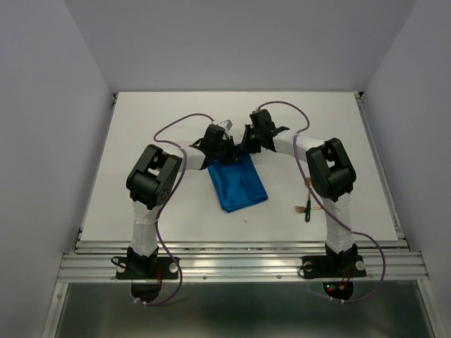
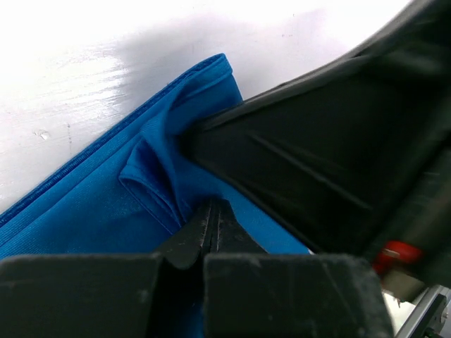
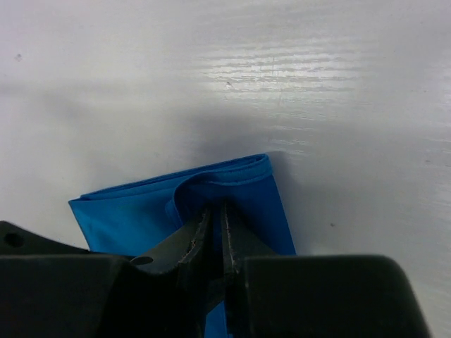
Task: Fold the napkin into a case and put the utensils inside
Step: Smooth out the 2/3-rectangle-folded napkin at the center of the board.
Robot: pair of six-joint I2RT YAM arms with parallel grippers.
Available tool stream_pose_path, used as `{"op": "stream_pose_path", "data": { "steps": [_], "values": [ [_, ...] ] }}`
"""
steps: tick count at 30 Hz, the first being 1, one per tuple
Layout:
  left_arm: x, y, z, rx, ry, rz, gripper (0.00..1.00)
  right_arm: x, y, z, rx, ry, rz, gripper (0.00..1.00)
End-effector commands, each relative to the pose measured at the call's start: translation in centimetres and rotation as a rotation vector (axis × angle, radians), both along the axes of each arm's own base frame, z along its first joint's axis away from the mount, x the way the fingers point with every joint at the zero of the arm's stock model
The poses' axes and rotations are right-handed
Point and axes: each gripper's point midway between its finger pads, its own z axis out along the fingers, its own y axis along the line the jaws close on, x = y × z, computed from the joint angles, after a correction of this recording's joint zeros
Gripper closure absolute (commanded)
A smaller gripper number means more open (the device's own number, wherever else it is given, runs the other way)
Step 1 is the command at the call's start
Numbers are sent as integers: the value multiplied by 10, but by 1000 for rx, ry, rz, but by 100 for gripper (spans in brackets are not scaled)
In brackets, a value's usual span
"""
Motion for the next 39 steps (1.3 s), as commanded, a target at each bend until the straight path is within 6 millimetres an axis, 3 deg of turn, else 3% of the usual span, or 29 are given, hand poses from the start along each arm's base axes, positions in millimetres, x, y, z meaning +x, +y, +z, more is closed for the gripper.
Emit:
{"op": "stream_pose_path", "data": {
  "steps": [1,6,9,10,12,15,22,25,30,35,39],
  "values": [
    [-7,11,-20,69,40,-12,100,3,7,-11,41,12,1,85],
    [-7,11,-11,66,28,-21,100,-5,-1,-39,3,59,-20,85],
    [-10,12,8,50,3,-27,100,-7,-4,-44,-10,67,-31,85],
    [-11,12,24,40,-23,-28,100,-8,-5,-46,-13,71,-30,85],
    [-13,17,34,44,-40,-24,100,-10,-6,-48,-18,74,-31,86],
    [-11,23,66,13,-97,-12,100,-11,-7,-49,-18,73,-29,85],
    [-1,57,76,-29,-87,96,100,-13,-5,-45,-9,71,-16,86],
    [2,60,71,-58,-48,142,100,-13,-5,-43,-6,64,-15,86],
    [13,49,64,-97,3,189,57,-12,-4,-38,1,55,-11,86],
    [14,26,59,-110,31,170,53,-13,-4,-40,6,60,-11,85],
    [14,23,39,-91,103,203,54,-13,-3,-40,8,62,-12,86]
  ]
}}
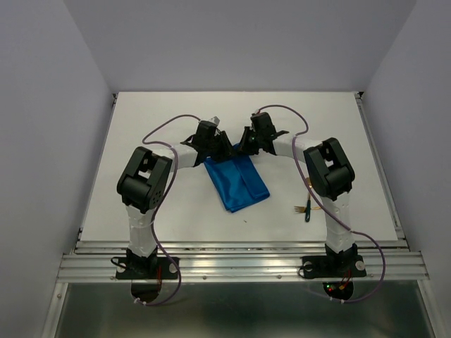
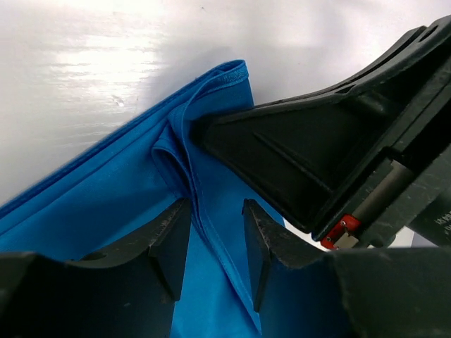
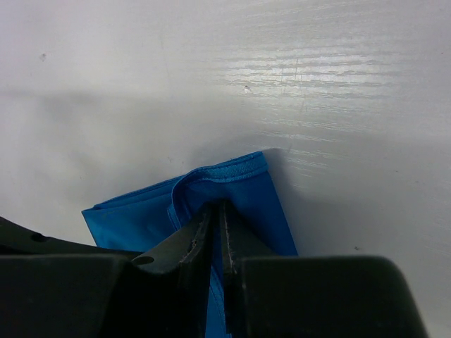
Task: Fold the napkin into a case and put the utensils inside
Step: Smooth out the 2/3-rectangle-folded napkin at the center of the board.
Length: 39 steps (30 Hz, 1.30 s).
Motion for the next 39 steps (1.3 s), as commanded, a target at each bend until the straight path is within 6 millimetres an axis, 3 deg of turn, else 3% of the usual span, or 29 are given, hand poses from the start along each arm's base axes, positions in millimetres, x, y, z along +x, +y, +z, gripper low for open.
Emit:
{"op": "stream_pose_path", "data": {
  "steps": [1,12,28,29,32,35,39],
  "values": [
    [9,-9,9,-41,2,46,54,-15,-10,-19,-45,55,1,86],
    [26,2,0,-25,15,194,57,-16,-8,-15,-34,51,6,86],
    [40,12,-21,33,29,278,62,-21,-7,-13,-29,49,36,86],
    [42,10,-25,37,36,273,64,-22,-7,-13,-28,49,40,85],
    [42,6,-32,33,53,257,85,-24,-8,-14,-33,52,47,86],
    [42,6,-35,35,56,252,98,-24,-8,-11,-37,45,49,86],
    [42,6,-35,41,57,251,100,-23,-13,-3,-58,21,52,85]
  ]
}}
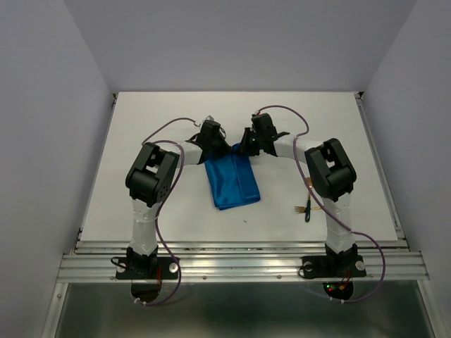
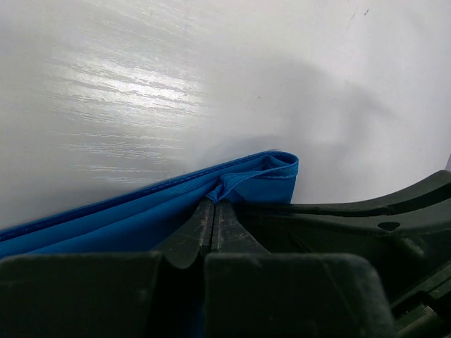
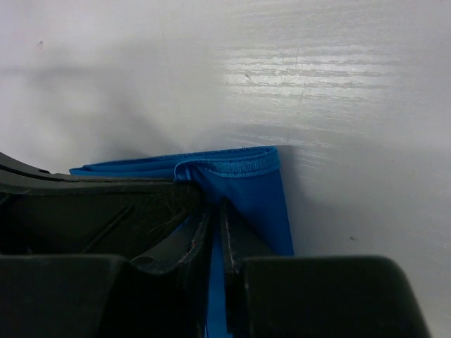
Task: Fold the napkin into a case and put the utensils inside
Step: Smooth out the 2/3-rectangle-folded napkin at the center of the board.
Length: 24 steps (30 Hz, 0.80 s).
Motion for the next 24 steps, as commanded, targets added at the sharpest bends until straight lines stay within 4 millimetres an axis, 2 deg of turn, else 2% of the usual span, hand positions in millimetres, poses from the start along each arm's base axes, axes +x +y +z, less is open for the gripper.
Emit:
{"op": "stream_pose_path", "data": {
  "steps": [1,3,5,6,7,10,13,16,17,18,19,20,21,22,24],
  "values": [
    [2,6,-8,42,13,11,100,-15,-16,4,-72,12,12,84],
    [2,6,-8,42,13,8,100,-15,-20,12,-90,-10,9,80],
    [2,5,-6,43,12,-2,100,-14,-25,27,-101,-46,-4,77],
    [2,5,-5,45,7,-6,100,-18,-30,28,-116,-51,-8,75],
    [2,5,-3,44,2,-7,100,-19,-31,43,-106,-79,-12,74],
    [2,6,-2,52,-3,-11,100,-32,-38,58,-95,-105,-14,74],
    [1,5,-3,51,-2,-25,100,-37,-50,63,-105,-119,-67,73],
    [0,3,-2,44,-9,-47,100,-27,-55,71,-113,-144,-98,72],
    [0,4,-1,48,-12,-54,100,-17,-50,81,-103,-168,-98,72],
    [-1,3,0,45,-18,-62,100,-10,-51,82,-99,-169,-106,72],
    [0,2,2,42,-28,-70,100,-8,-47,70,-102,-140,-94,72],
    [1,1,6,38,-37,-75,100,-2,-47,68,-97,-130,-94,72],
    [-1,0,7,28,-41,-96,100,8,-39,75,-79,-138,-88,72],
    [0,-3,12,14,-59,-107,100,7,-36,59,-89,-95,-68,72],
    [1,-6,22,-18,-93,-129,100,5,-26,56,-60,-75,-22,73]
  ]
}}
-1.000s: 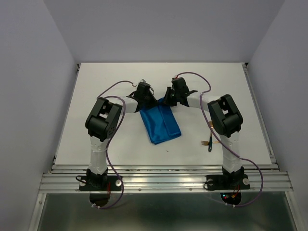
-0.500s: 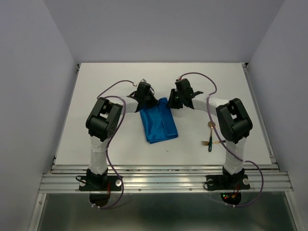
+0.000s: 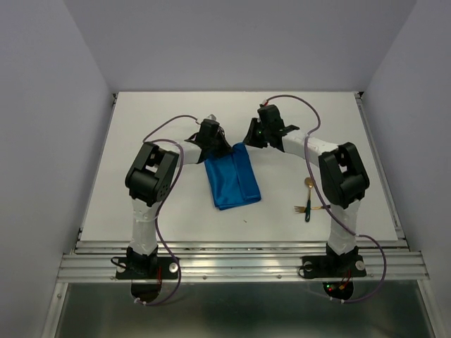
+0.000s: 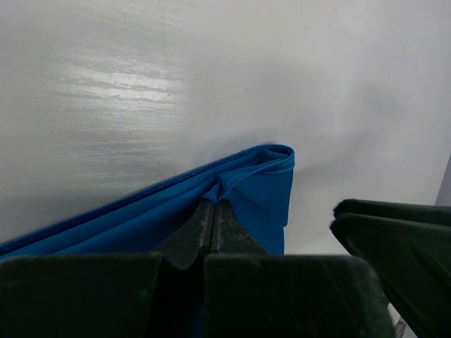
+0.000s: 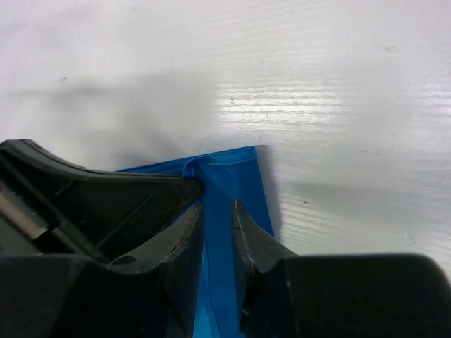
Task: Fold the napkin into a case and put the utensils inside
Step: Smooth out the 2/3-rectangle-folded napkin at the center of the board.
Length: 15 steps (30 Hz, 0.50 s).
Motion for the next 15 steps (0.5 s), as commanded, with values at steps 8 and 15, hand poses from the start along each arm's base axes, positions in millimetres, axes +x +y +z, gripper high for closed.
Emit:
{"op": "stream_pose_path", "data": {
  "steps": [8,15],
  "values": [
    [5,-4,27,-32,-78,-90,100,-38,-22,-10,-19,32,9,66],
    [5,8,25,12,-76,-89,100,-73,-30,-30,-8,96,35,56]
  ]
}}
